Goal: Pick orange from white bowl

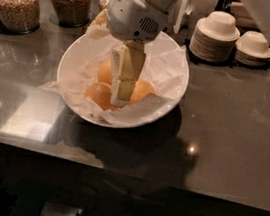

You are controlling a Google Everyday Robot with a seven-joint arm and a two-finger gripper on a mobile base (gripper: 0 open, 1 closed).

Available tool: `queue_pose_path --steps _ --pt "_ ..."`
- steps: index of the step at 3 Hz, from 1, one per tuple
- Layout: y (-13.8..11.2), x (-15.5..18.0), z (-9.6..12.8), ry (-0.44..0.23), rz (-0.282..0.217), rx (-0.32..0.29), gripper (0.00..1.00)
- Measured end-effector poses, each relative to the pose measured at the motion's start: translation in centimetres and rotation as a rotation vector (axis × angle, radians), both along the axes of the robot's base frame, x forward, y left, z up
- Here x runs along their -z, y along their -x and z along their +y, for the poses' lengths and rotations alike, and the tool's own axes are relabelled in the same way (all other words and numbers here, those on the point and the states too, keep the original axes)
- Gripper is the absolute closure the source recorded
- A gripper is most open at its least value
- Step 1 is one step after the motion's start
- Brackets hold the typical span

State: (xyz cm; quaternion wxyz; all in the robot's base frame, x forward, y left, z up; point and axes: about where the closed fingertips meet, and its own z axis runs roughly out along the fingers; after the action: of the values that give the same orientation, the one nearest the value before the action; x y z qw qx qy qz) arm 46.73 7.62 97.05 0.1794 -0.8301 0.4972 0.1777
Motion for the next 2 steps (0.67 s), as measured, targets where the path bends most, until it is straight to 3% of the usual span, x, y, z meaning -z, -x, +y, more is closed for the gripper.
queue_pose_path --steps 1,2 --pt "-0.6 -0.7 0.0 -0.011 -0.016 0.031 0.0" --pt "-3.5 -2.1 -1.1 0.018 -0.045 0.104 0.0"
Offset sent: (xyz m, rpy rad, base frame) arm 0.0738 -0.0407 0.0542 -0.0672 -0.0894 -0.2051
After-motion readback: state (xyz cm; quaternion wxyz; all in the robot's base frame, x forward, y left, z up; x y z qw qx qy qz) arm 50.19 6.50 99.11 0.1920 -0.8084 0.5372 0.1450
